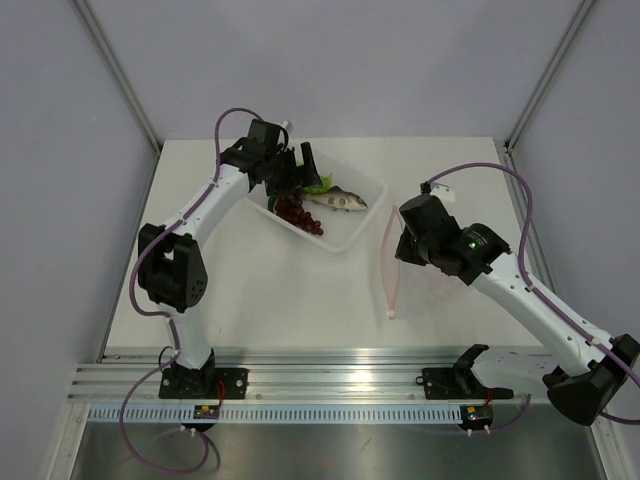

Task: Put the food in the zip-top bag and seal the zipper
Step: Place the fake fruit in the bin.

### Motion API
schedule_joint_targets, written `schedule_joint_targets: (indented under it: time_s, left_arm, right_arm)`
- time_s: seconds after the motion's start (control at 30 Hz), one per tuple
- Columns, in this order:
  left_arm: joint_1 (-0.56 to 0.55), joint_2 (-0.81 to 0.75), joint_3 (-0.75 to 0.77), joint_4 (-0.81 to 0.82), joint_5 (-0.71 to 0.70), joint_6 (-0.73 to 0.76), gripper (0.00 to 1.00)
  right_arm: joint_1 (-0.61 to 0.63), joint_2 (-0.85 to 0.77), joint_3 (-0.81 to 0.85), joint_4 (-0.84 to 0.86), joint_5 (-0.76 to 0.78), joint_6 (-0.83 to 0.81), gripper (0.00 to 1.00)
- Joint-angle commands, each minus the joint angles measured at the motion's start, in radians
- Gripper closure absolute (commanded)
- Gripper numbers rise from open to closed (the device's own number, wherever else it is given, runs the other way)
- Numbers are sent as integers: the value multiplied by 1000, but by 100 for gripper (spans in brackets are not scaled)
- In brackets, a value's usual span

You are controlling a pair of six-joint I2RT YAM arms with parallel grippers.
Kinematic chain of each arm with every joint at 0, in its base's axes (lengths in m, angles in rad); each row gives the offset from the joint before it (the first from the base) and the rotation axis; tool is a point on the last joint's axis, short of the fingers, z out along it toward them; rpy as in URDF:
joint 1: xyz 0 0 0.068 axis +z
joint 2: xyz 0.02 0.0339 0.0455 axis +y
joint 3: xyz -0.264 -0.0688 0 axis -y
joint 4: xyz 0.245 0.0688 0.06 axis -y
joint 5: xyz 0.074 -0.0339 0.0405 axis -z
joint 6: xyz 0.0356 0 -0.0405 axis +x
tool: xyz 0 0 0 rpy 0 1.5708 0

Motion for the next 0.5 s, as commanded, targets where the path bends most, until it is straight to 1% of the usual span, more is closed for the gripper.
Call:
schedule_joint_targets:
  time_s: [0.0,0.03,0.07,0.17,0.23,0.27,0.3,0.33,0.37,0.4,0.43,0.47]
  left_arm:
    - [-36,-88,67,23,-138,112,7]
    - [-39,-64,76,20,-135,117,9]
    - [-40,-48,96,17,-126,123,14]
    - [-62,39,150,14,-103,172,21]
    - [-80,96,208,-18,-104,186,22]
    - [-82,163,242,-38,-78,172,23]
    - [-83,188,300,-57,-58,136,24]
    - [-83,212,312,-54,-43,108,25]
    - [-83,232,311,-36,-41,75,25]
    - [-83,237,284,13,-52,-15,23]
    - [-83,245,277,18,-85,-71,21]
    - [-85,259,274,15,-152,-129,20]
  right_arm:
    - [-6,25,2,13,32,8,100]
    - [-4,29,5,19,31,6,100]
    - [-6,32,5,21,29,6,100]
    - [-6,41,5,25,29,2,100]
    - [-4,43,13,19,31,-3,100]
    - [-6,43,15,10,37,-6,100]
    - [-6,42,16,7,41,-6,100]
    - [-4,42,16,2,45,-7,100]
    - [-4,38,16,-1,52,-6,100]
    - [-4,40,19,-2,54,-9,100]
    - [-6,40,19,-2,54,-10,100]
    - [-4,41,21,-1,52,-14,100]
